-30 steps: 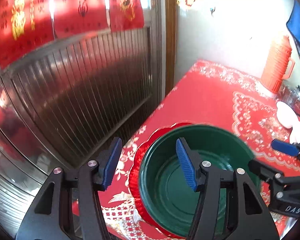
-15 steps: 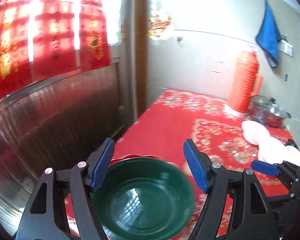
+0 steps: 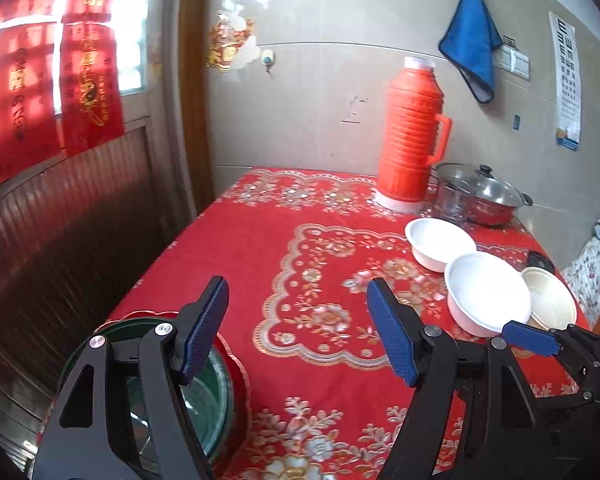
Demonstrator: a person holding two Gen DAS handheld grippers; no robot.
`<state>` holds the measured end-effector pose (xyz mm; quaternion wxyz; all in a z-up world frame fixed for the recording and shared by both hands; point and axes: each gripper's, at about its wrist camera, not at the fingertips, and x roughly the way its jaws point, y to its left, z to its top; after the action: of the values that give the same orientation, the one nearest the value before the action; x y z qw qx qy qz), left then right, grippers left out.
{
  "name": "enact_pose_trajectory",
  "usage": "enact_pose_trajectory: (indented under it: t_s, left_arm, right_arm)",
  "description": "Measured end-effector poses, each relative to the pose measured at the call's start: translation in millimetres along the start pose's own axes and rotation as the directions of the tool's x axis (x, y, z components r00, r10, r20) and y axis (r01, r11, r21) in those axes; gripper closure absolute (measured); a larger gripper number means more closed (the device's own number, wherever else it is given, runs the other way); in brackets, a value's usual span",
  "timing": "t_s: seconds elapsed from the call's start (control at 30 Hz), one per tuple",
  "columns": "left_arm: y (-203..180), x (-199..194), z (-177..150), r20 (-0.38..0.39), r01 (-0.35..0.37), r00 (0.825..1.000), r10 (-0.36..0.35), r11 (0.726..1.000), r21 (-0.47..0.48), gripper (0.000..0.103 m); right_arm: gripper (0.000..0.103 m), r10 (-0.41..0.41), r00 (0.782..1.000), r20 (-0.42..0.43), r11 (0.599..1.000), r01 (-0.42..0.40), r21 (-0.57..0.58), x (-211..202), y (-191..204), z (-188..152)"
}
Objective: Organize plates and bowls
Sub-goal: 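Move the left tool to the large white plate beside the white bowl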
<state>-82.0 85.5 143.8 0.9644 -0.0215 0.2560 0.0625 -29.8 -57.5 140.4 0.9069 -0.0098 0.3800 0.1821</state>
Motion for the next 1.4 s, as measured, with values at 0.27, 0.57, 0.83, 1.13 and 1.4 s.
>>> enact_pose_trajectory:
  t_s: [0.27, 0.57, 0.83, 1.13, 1.4]
  left_arm:
    - [-42, 18, -2, -0.035, 0.065, 0.997, -0.063, 0.997, 0.042, 0.031]
    - [-80, 39, -5, -0.082, 0.114, 0.991, -0.108, 0.991, 0.075, 0.031]
    - [-102, 60, -6, -0.124, 0.136, 0.985, -0.124, 0.986, 0.098, 0.031]
    - [-117, 78, -4, -0.154, 0.142, 0.98, -0.124, 0.983, 0.113, 0.031]
    - [-125, 95, -1, -0.18, 0.145, 0.976, -0.124, 0.984, 0.107, 0.031]
  right_arm:
    - [0.022, -0.045, 0.999, 0.003, 0.996, 0.044, 0.083, -9, -45, -8]
    - [0.022, -0.081, 0.997, 0.004, 0.987, 0.08, 0.139, -19, -81, -15]
    - [0.022, -0.109, 0.994, 0.0, 0.976, 0.107, 0.19, -24, -111, -20]
    - [0.022, -0.116, 0.993, -0.006, 0.968, 0.114, 0.224, -23, -131, -21]
    - [0.022, -0.11, 0.994, -0.009, 0.966, 0.109, 0.235, -19, -142, -16]
